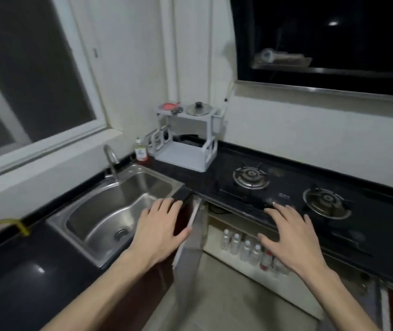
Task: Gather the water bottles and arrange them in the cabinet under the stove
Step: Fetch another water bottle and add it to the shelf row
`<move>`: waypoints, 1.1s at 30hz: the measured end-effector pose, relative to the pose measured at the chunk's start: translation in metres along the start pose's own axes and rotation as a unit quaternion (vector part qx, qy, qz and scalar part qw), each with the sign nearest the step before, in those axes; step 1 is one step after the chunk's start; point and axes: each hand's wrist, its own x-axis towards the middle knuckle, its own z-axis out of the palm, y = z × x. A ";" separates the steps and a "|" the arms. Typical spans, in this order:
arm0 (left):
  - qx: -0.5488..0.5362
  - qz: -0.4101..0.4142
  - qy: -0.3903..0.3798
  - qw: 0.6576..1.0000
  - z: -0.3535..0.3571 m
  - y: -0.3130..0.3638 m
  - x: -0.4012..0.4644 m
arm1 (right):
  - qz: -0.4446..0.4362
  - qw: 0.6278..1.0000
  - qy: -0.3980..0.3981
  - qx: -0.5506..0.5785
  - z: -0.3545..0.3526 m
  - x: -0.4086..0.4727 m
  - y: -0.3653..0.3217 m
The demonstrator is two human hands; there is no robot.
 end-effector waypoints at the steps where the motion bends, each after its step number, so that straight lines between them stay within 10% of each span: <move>1: 0.011 -0.023 0.005 1.000 -0.010 -0.020 -0.017 | -0.023 1.000 -0.001 0.004 0.000 0.005 -0.021; 13: 0.133 -0.397 0.027 0.908 -0.129 -0.248 -0.360 | -0.412 0.909 -0.019 0.063 0.023 -0.020 -0.423; 26: 0.179 -0.706 0.023 0.685 -0.196 -0.260 -0.706 | -0.703 0.699 -0.076 0.107 0.041 -0.272 -0.759; 33: 0.164 -0.760 0.020 0.628 -0.200 -0.278 -0.805 | -0.728 0.673 -0.088 0.097 0.064 -0.358 -0.837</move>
